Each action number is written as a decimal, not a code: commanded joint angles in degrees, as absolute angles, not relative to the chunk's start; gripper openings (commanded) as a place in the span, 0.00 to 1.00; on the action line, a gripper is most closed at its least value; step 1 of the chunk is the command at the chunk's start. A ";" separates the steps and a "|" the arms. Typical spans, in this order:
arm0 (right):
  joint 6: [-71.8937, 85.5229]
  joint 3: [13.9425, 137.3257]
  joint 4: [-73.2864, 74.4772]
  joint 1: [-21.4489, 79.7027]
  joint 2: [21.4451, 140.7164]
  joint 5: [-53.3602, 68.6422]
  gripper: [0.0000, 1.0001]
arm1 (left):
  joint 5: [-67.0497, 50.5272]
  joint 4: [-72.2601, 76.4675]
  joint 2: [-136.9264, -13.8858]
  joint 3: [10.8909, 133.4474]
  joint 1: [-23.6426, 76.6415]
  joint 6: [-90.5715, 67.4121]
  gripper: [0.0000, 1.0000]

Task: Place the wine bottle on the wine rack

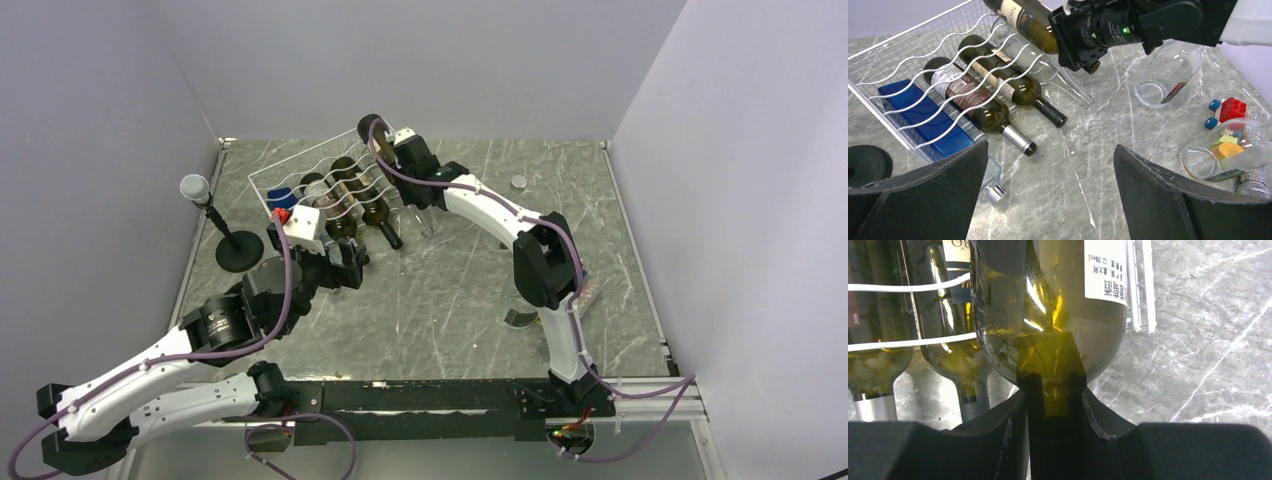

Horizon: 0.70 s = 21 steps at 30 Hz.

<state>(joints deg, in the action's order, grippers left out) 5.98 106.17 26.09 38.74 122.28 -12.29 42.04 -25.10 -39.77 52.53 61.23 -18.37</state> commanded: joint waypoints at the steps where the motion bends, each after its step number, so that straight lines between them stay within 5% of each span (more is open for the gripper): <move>1: 5.97 111.89 21.08 38.23 121.22 -13.77 0.32 | 38.26 -23.46 -40.04 53.59 59.43 -19.54 0.99; 5: 5.63 109.37 20.39 38.31 118.93 -14.93 0.69 | 37.65 -24.19 -40.80 53.97 58.34 -19.61 0.99; 9: 4.86 104.43 17.83 38.32 114.29 -16.19 0.92 | 36.97 -24.27 -40.97 54.05 57.62 -19.28 0.99; 21: 5.99 97.48 26.32 38.88 95.82 -14.44 1.00 | 35.17 -21.67 -37.24 52.96 57.44 -15.67 0.99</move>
<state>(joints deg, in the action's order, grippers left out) 5.52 99.07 23.40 38.70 103.98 -14.48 36.62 -24.62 -39.09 52.53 57.67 -17.19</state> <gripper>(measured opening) 0.995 0.994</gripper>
